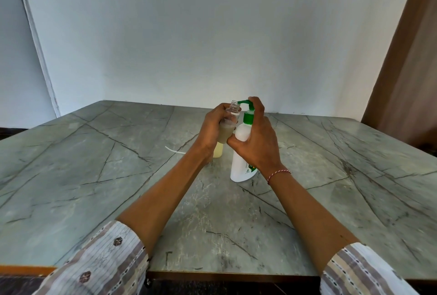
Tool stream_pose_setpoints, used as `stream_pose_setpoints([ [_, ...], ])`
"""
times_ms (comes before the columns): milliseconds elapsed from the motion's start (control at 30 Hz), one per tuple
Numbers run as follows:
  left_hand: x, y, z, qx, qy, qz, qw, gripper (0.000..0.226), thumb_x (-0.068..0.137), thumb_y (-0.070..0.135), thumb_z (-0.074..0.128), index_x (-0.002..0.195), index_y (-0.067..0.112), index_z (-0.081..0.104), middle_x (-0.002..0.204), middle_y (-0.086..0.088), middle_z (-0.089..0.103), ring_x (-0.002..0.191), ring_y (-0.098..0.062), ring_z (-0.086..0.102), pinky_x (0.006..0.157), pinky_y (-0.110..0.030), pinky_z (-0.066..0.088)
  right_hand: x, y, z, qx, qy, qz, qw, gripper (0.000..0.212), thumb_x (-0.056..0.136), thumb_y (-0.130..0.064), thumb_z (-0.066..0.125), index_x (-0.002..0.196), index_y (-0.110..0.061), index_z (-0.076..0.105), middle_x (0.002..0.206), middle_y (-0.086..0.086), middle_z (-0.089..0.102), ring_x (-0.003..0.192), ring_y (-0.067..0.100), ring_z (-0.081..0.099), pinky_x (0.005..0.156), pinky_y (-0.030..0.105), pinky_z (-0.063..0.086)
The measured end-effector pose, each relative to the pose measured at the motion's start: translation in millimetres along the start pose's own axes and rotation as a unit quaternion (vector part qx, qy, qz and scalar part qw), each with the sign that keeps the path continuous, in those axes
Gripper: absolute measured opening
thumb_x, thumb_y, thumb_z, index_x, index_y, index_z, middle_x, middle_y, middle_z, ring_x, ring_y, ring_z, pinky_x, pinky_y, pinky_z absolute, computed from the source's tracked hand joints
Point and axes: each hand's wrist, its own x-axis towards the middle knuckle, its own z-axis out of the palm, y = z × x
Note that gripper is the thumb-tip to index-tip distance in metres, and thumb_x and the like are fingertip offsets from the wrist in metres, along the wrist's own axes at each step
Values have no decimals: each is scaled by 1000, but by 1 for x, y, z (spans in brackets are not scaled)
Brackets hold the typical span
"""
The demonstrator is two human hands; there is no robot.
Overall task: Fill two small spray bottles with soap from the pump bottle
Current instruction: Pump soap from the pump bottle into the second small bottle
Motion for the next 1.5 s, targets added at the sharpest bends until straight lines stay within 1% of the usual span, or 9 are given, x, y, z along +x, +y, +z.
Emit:
stream_pose_setpoints([
  [133,0,0,-1,-7,-3,-3,1000,31,92,13,34,86,23,62,88,0,64,83,-16,56,73,-26,46,-2,-1,-2,15,-9,9,1000,110,62,-35,75,141,-46,-2,133,-1,50,106,23,56,84,42,54],
  [233,0,-1,-1,-4,-7,-4,1000,31,92,12,34,88,21,62,90,-2,64,83,-16,56,70,-25,47,-1,-1,-4,27,-12,17,999,118,62,-38,73,136,-49,-17,136,-1,48,107,23,57,86,44,54],
  [500,-1,1,-1,-10,-13,-6,1000,29,90,14,36,84,24,63,81,4,67,68,-8,60,60,-23,45,-6,3,-4,7,-48,5,999,118,62,-29,79,137,-45,-10,139,5,43,114,25,52,88,47,51],
  [667,1,2,-1,-17,-26,-1,1000,29,90,13,35,87,21,63,89,-1,66,81,-16,58,70,-26,46,-7,3,-2,23,-19,30,999,113,60,-25,79,144,-31,4,131,3,49,104,25,55,82,46,54],
  [867,0,1,-2,-18,-21,4,1000,30,91,13,35,88,20,64,86,2,67,77,-11,59,67,-21,47,-4,-2,2,36,-6,24,999,107,59,-26,75,141,-35,7,129,0,51,104,23,54,80,43,54],
  [1133,0,1,-1,-4,-3,3,1000,30,93,15,35,88,22,64,91,-3,66,86,-18,57,76,-28,45,-3,-2,3,28,13,15,999,99,61,-25,80,138,-25,17,127,1,52,102,23,55,79,41,55],
  [1267,0,1,-1,-2,-6,6,1000,31,94,16,34,87,24,64,89,0,66,82,-14,58,72,-23,47,-2,-1,4,31,14,19,999,96,63,-25,80,138,-21,21,127,2,51,103,23,55,82,41,55],
  [1400,-1,1,-1,-6,-2,1,1000,32,94,17,34,86,25,64,86,3,67,80,-12,59,69,-21,48,-2,0,6,35,8,24,999,102,62,-24,80,141,-26,16,130,1,50,106,23,54,83,43,54],
  [1500,-1,0,-1,-11,4,-6,1000,32,94,17,34,86,25,64,88,3,67,83,-15,59,73,-25,48,-2,-1,4,34,0,32,999,114,63,-27,80,141,-44,-2,135,1,48,109,24,54,85,42,53],
])
